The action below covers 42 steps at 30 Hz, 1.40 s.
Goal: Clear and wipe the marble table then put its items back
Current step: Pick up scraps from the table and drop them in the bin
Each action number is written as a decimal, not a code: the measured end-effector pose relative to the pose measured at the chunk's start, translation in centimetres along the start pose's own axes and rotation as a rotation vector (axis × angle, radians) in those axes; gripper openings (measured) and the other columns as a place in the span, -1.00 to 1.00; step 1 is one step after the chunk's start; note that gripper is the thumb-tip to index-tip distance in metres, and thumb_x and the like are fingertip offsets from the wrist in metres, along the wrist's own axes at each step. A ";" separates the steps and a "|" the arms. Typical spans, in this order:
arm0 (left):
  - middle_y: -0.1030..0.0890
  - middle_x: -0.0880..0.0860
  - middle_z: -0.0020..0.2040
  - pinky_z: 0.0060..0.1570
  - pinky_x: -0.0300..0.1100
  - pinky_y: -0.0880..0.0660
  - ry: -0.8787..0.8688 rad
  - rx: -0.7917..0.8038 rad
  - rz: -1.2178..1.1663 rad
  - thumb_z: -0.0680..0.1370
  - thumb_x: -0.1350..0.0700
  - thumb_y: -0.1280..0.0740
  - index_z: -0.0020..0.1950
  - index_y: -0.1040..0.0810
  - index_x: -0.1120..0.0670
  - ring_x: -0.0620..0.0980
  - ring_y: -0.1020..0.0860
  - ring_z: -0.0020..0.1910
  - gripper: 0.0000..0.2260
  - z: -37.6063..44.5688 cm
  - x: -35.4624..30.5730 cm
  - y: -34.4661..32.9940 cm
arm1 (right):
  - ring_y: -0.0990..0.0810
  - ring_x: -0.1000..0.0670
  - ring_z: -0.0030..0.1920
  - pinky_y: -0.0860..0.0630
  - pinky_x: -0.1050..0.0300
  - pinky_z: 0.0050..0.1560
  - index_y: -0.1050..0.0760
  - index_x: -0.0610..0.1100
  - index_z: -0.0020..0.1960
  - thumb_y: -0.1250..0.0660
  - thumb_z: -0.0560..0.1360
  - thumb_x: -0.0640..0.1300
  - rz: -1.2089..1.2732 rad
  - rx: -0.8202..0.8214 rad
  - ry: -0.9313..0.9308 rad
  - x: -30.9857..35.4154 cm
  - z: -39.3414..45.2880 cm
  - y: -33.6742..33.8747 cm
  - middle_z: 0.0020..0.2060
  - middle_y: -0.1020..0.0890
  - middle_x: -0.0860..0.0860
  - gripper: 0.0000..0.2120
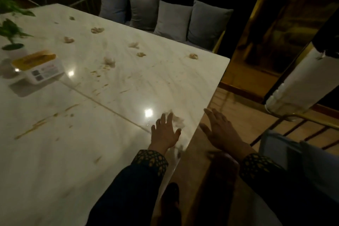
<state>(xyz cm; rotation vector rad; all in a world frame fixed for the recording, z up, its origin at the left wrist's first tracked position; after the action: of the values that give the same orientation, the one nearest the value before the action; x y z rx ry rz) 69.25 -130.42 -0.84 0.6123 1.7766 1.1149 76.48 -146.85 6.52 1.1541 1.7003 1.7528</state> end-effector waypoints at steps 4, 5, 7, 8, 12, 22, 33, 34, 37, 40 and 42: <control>0.07 0.12 0.59 0.50 0.12 -0.05 -0.007 0.018 -0.015 0.62 -0.19 -0.10 0.58 0.09 -0.07 0.17 -0.01 0.55 -0.38 7.6 -2.0 -2.1 | -0.09 -0.15 0.53 -0.16 -0.11 0.48 -0.01 -0.02 0.57 -0.02 0.61 0.21 -0.047 0.022 0.020 -3.8 8.5 1.1 0.55 -0.09 -0.12 -0.39; 0.06 0.13 0.59 0.51 0.08 -0.04 -0.005 0.020 -0.005 0.64 -0.15 -0.08 0.58 0.05 -0.04 0.15 -0.01 0.56 -0.43 8.8 -2.3 -2.5 | -0.08 -0.15 0.53 -0.15 -0.11 0.48 -0.02 -0.02 0.57 -0.02 0.61 0.21 -0.049 0.025 0.023 -4.3 10.5 1.6 0.55 -0.08 -0.12 -0.39; -0.01 0.10 0.59 0.52 0.00 -0.03 0.008 0.055 -0.086 0.68 -0.04 -0.03 0.57 -0.04 0.02 0.10 -0.05 0.56 -0.52 10.4 -2.4 -3.1 | -0.06 -0.14 0.54 -0.12 -0.10 0.49 -0.04 -0.03 0.57 -0.02 0.61 0.21 0.012 0.029 -0.003 -5.3 14.1 2.3 0.56 -0.08 -0.11 -0.39; -0.08 0.05 0.59 0.51 -0.01 -0.06 -0.006 0.070 -0.110 0.68 -0.06 -0.02 0.57 -0.07 -0.01 0.07 -0.12 0.54 -0.54 10.8 -2.7 -3.1 | -0.06 -0.14 0.54 -0.11 -0.10 0.49 -0.05 -0.04 0.57 -0.01 0.61 0.21 0.037 0.033 -0.014 -5.7 15.5 2.4 0.56 -0.08 -0.11 -0.39; -0.18 -0.05 0.56 0.38 -0.11 -0.28 -0.073 -0.042 -0.174 0.67 0.01 -0.10 0.50 -0.29 0.01 0.00 -0.30 0.47 -0.61 14.9 -3.9 -0.5 | -0.07 -0.13 0.54 -0.09 -0.08 0.50 -0.06 -0.04 0.56 0.00 0.61 0.23 0.069 0.052 -0.019 -7.2 21.4 2.5 0.55 -0.09 -0.12 -0.39; -0.53 0.13 0.12 -0.08 -0.26 -0.51 0.241 -0.486 -0.491 0.59 0.37 -0.08 0.18 -0.58 0.14 0.01 -0.55 -0.08 -0.66 30.6 0.2 7.1 | -0.16 -0.18 0.49 -0.20 -0.13 0.41 -0.04 -0.04 0.56 -0.05 0.63 0.17 -0.085 0.189 0.160 -9.9 40.9 0.3 0.55 -0.07 -0.11 -0.41; -0.47 0.05 0.12 0.07 -0.21 -0.42 0.776 -0.477 -0.746 0.39 0.08 -0.55 0.23 -0.47 0.13 -0.01 -0.46 0.08 -0.52 41.8 2.7 6.6 | -0.21 -0.36 0.44 -0.40 -0.26 0.20 -0.27 -0.22 0.47 -0.27 0.57 -0.14 -0.209 0.198 0.531 -11.1 64.3 -1.8 0.51 -0.22 -0.14 -0.50; -0.49 0.08 0.12 0.01 -0.25 -0.39 0.792 -0.470 -0.723 0.38 0.15 -0.54 0.21 -0.47 0.15 0.00 -0.47 0.07 -0.55 42.1 2.8 6.8 | -0.23 -0.35 0.43 -0.41 -0.24 0.19 -0.31 -0.25 0.44 -0.30 0.56 -0.18 -0.213 0.202 0.548 -10.7 65.2 -1.8 0.47 -0.29 -0.16 -0.52; -0.59 0.16 0.08 -0.11 -0.32 -0.40 0.843 -0.569 -0.697 0.45 0.31 -0.38 0.10 -0.55 0.17 0.05 -0.53 -0.01 -0.76 41.9 4.0 7.8 | -0.42 -0.31 0.19 -0.45 -0.09 0.09 -0.48 -0.22 0.24 -0.24 0.56 -0.24 -0.130 0.225 0.532 -10.4 67.1 -2.1 0.19 -0.47 -0.24 -0.74; -0.65 0.14 0.05 0.04 -0.21 -0.49 0.853 -0.662 -0.671 0.56 0.25 -0.29 0.04 -0.61 0.18 0.09 -0.59 0.05 -0.87 41.1 5.7 9.7 | -0.53 -0.20 -0.04 -0.50 0.02 -0.05 -0.57 -0.16 -0.02 -0.25 0.55 -0.23 0.034 0.257 0.654 -7.5 67.9 -2.3 -0.05 -0.53 -0.15 -0.87; -0.64 0.15 0.08 0.07 -0.18 -0.46 0.885 -0.676 -0.658 0.60 0.20 -0.26 0.08 -0.61 0.20 0.09 -0.57 0.08 -0.83 40.3 6.7 11.0 | -0.57 -0.15 -0.09 -0.47 0.08 -0.13 -0.58 -0.09 -0.05 -0.26 0.56 -0.17 0.057 0.300 0.780 -3.5 67.7 -2.1 -0.14 -0.57 -0.08 -0.88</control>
<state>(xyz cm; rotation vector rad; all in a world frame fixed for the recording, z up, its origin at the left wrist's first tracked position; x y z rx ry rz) 101.41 -102.97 -0.78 -0.9472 1.8691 1.4700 131.87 -109.00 -3.35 0.6427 2.4530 2.2104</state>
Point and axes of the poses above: each hand's wrist, its own z-axis towards the middle knuckle, its own y-axis out of the back of the hand, x = y × z, the point moved 10 cm from there along z, towards the middle knuckle
